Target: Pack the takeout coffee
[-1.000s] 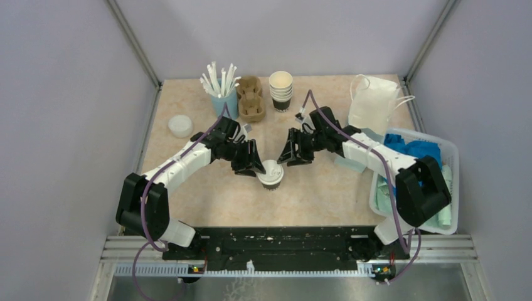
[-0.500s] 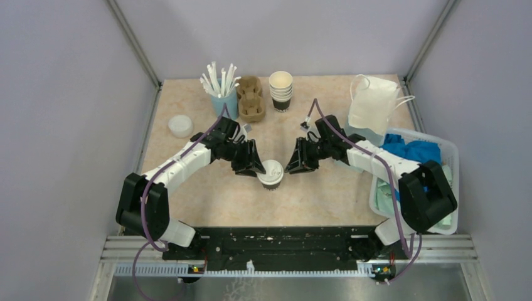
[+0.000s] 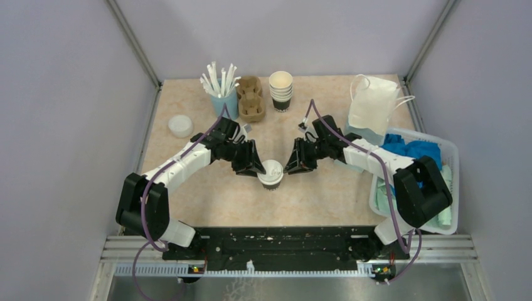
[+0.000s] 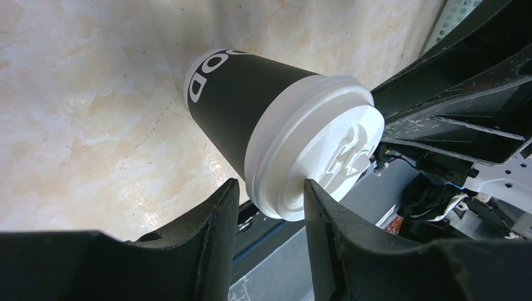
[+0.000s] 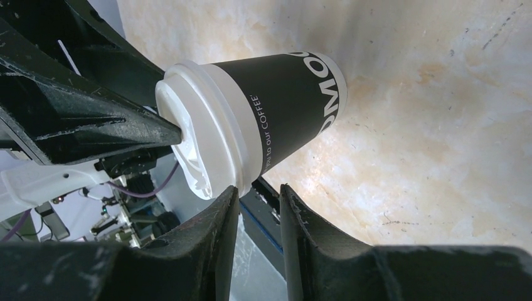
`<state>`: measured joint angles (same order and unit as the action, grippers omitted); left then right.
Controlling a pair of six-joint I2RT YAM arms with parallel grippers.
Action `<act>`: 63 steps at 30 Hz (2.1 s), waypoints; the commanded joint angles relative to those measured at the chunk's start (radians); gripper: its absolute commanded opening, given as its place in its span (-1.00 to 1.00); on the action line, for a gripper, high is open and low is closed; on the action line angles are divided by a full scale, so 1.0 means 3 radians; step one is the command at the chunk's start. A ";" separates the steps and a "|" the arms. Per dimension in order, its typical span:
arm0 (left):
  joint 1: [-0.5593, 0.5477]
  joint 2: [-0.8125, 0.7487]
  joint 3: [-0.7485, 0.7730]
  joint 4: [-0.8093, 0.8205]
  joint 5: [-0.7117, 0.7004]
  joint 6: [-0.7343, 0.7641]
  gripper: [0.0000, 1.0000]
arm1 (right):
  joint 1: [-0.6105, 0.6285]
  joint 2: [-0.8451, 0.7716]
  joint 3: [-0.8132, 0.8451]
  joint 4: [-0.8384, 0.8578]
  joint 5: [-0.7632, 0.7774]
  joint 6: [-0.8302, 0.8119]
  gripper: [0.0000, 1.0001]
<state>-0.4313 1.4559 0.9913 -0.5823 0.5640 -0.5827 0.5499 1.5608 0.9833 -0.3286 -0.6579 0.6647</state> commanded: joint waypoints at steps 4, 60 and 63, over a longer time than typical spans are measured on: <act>0.0012 -0.0021 -0.0068 0.0061 -0.0074 -0.0006 -0.04 | 0.0073 0.0026 0.0124 0.0177 -0.0058 -0.0010 -0.38; 0.0323 -0.0312 -0.0244 0.0049 0.0089 -0.0161 -0.28 | 0.0072 0.0148 0.0345 -0.0065 0.0025 -0.0185 -0.41; 0.0325 -0.0280 -0.0244 0.0079 0.0095 -0.0157 -0.28 | 0.0073 0.0156 0.0339 -0.0058 0.0025 -0.0188 -0.41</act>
<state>-0.3363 1.3540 0.9249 -0.5949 0.5861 -0.6518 0.5713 1.5982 1.0809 -0.3874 -0.6342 0.6060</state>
